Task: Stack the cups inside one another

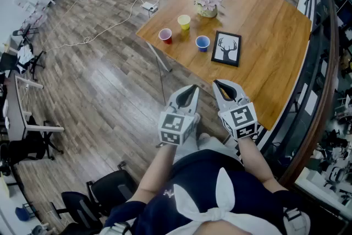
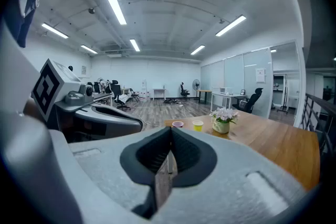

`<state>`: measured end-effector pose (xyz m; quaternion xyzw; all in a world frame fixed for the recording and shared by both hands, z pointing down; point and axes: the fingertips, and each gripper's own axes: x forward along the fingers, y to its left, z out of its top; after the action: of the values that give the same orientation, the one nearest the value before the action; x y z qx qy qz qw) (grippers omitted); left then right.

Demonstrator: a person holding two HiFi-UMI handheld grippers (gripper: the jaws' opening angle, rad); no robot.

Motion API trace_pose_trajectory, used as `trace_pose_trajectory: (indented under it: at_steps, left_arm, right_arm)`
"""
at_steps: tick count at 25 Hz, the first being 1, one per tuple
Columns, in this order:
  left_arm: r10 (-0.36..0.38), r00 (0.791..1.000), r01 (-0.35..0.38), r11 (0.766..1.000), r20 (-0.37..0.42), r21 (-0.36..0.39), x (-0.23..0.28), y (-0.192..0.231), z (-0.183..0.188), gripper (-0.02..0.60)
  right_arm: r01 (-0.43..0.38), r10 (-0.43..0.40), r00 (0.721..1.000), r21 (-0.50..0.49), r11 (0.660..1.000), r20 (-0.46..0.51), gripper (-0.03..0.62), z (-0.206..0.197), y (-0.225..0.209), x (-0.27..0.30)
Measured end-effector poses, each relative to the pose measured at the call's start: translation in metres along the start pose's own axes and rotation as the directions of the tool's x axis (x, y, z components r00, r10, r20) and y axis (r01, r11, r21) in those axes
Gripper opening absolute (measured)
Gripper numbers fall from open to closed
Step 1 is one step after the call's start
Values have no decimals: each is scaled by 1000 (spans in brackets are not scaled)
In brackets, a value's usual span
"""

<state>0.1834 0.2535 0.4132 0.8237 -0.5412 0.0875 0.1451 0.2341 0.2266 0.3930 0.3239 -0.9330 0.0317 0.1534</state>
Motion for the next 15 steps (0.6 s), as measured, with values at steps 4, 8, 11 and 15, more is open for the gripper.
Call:
trace_pose_trajectory:
  at_steps: [4, 8, 11, 15]
  left_arm:
    - [-7, 1000, 7, 1000, 4, -4, 6, 2, -3, 31]
    - [-23, 1000, 23, 1000, -2, -5, 16, 12, -1, 31]
    - [-35, 999, 35, 999, 0, -3, 23, 25, 5, 31]
    - [-50, 999, 50, 999, -6, -4, 37, 47, 12, 31]
  right_arm:
    - [1, -1, 1000, -6, 1000, 0, -2, -3, -2, 5]
    - [15, -15, 1000, 3, 1000, -3, -2, -2, -8, 17]
    - [41, -41, 999, 6, 999, -18, -2, 0, -16, 29]
    - [55, -54, 998, 18, 998, -39, 0, 3, -25, 51]
